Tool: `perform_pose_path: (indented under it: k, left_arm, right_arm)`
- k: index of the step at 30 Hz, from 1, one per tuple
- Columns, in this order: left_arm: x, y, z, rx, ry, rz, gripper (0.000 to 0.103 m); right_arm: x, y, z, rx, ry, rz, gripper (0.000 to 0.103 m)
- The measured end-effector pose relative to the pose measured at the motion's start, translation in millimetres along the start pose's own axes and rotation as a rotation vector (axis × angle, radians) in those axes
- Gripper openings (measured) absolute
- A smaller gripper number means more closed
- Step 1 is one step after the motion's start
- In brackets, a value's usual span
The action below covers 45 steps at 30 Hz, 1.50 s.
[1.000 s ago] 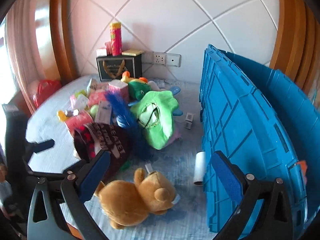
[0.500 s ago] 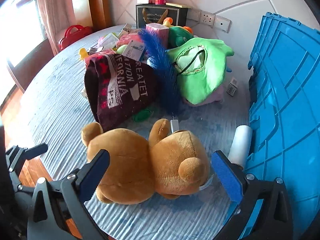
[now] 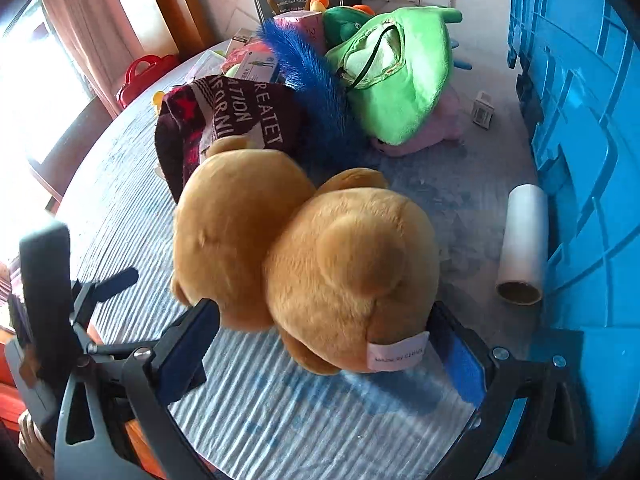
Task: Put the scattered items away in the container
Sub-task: 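Grasp the brown teddy bear with the right tool while the left grips it too, then lift the teddy bear with both tools and carry it over the crate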
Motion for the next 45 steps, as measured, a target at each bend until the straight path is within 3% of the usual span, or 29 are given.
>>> perform_pose_path:
  k: [3,8,13,17,23,24,25,28,30,32,40,44,45]
  left_arm:
    - [-4,-3,16,0.029,0.122,-0.001,0.09]
    - [5,-21,5,0.072,0.366,-0.049,0.09]
    - [32,-13,16,0.082,0.475,-0.108,0.093]
    - [42,7,18,0.094,0.483,-0.126,0.093]
    - [48,26,31,0.204,0.462,-0.153,0.093]
    - [49,26,32,0.216,0.462,-0.159,0.089]
    - [49,24,34,0.222,0.464,-0.185,0.079]
    - [49,13,36,0.281,0.454,-0.192,0.073]
    - [52,4,34,0.335,0.46,-0.16,0.071]
    - [51,-6,33,0.366,0.452,-0.153,0.071]
    - [36,-60,33,0.426,0.449,-0.158,0.068]
    - [24,-66,36,0.373,0.445,-0.164,0.068]
    - [21,-64,34,0.362,0.442,-0.156,0.074]
  right_arm:
    - [-3,4,-3,0.025,0.048,-0.003,0.103]
    - [4,5,-12,0.071,0.193,-0.009,0.103]
    - [4,4,-13,0.105,0.255,-0.054,0.103]
    - [15,15,-15,0.121,0.27,-0.079,0.103]
    - [20,26,-6,0.224,0.178,-0.047,0.103]
    - [20,27,-6,0.243,0.166,-0.044,0.103]
    - [20,28,-6,0.266,0.151,-0.05,0.103]
    - [19,25,-2,0.339,0.126,-0.077,0.103]
    - [16,17,-1,0.374,0.114,-0.071,0.089]
    - [10,11,-1,0.397,0.094,-0.088,0.089]
    - [-15,-13,1,0.401,0.036,-0.105,0.088]
    - [-12,-14,12,0.301,0.092,-0.068,0.086]
    - [-12,-9,11,0.267,0.104,-0.066,0.086]
Point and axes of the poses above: each gripper's, at about its wrist camera, not at the fingertips, and y roughly the way its jaws point, x to its right, z to its top, the point moved 2 cm from there along y, roughly the way its jaws point, and after that the axes turned 11 degrees about -x, right-handed, at the moved point
